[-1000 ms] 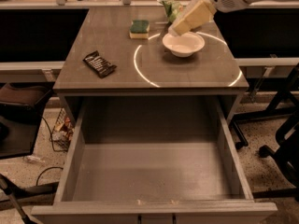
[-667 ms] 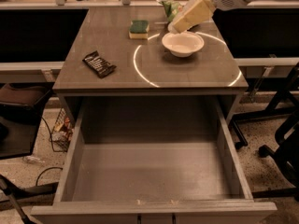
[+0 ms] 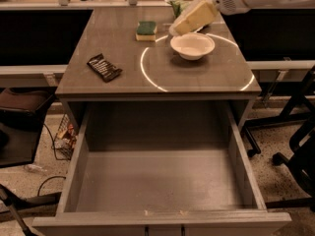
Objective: Place rxbar chocolate into top drawer
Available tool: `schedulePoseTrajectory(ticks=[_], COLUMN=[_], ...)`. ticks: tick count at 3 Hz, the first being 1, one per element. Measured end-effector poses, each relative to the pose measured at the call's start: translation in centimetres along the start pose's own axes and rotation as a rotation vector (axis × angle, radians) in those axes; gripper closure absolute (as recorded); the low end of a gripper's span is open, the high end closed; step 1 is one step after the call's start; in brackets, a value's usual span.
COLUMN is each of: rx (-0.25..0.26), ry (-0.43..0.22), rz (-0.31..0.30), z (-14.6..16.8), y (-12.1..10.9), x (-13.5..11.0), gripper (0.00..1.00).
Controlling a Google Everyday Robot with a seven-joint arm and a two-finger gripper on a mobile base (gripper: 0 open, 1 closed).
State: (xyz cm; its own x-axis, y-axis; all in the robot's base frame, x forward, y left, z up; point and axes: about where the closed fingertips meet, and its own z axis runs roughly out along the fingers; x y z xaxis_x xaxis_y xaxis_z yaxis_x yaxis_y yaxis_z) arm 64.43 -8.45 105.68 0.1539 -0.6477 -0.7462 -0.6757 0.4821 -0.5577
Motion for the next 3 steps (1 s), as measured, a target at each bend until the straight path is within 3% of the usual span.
schedulePoseTrajectory(ticks=[1,2,3], rx=[-0.02,-0.009,-0.035], ry=[-0.088,-0.189,-0.263], rz=[0.135,0.257,0.324], z=[5.4,10.1,13.4], y=[2.9,4.6,6.3], x=[0.4,-0.1,-1.2], gripper=[0.0,0.0,0.0])
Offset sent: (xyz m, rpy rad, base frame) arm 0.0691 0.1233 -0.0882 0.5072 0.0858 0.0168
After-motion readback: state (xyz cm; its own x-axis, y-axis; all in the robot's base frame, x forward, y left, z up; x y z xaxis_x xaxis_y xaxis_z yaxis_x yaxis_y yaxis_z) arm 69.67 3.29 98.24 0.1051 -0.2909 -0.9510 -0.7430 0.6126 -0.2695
